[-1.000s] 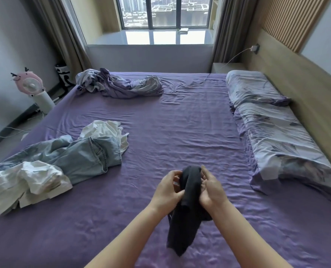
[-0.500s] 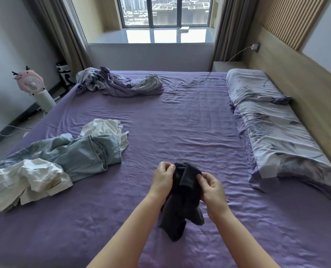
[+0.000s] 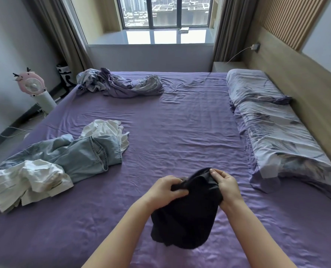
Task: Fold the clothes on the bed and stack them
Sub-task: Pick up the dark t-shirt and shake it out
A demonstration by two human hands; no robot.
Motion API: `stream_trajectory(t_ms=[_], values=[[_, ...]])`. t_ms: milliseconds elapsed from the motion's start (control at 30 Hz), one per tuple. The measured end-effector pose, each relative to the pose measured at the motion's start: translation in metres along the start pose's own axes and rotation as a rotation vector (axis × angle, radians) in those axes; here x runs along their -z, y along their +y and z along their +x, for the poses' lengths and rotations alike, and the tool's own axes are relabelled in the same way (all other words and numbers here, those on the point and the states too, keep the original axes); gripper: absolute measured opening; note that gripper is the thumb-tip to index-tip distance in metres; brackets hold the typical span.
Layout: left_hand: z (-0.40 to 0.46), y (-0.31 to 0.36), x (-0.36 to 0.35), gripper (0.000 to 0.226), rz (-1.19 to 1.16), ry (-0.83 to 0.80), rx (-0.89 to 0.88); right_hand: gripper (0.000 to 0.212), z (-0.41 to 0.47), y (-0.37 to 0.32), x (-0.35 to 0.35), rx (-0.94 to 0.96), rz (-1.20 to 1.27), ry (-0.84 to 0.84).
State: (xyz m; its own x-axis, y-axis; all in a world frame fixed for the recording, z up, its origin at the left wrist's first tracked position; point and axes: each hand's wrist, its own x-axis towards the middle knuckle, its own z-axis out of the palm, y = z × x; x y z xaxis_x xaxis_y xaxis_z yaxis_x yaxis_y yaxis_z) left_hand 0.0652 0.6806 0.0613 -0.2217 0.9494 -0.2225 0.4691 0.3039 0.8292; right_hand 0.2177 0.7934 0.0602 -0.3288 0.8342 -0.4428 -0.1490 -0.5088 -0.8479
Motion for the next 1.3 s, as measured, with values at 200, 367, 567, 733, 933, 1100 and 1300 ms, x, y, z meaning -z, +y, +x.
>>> stream_trajectory(t_ms=[200, 367, 567, 733, 933, 1100, 1300], values=[[0.002, 0.016, 0.011, 0.037, -0.581, 0.114, 0.126, 0.023, -0.001, -0.005, 0.001, -0.008, -0.033, -0.139], [0.012, 0.031, 0.018, 0.021, -0.900, 0.215, 0.141, 0.068, -0.015, 0.007, -0.007, 0.101, -0.262, -0.371], [0.014, 0.029, 0.027, 0.030, -0.863, 0.184, 0.201, 0.007, -0.018, 0.012, -0.016, 0.270, -0.435, -0.336], [0.011, 0.011, 0.035, 0.038, -0.762, 0.313, 0.244, 0.015, -0.004, 0.005, -0.014, 0.186, -0.206, -0.150], [0.005, 0.005, 0.043, 0.012, -0.697, 0.233, 0.313, 0.013, 0.009, -0.008, -0.015, 0.318, -0.378, -0.098], [0.010, 0.021, 0.041, 0.018, -0.831, 0.249, 0.463, 0.024, -0.001, -0.001, -0.030, 0.479, -0.524, -0.275], [0.012, 0.027, 0.052, 0.025, -1.109, 0.201, 0.486, 0.042, 0.000, 0.030, -0.030, 0.652, -1.046, -0.420]])
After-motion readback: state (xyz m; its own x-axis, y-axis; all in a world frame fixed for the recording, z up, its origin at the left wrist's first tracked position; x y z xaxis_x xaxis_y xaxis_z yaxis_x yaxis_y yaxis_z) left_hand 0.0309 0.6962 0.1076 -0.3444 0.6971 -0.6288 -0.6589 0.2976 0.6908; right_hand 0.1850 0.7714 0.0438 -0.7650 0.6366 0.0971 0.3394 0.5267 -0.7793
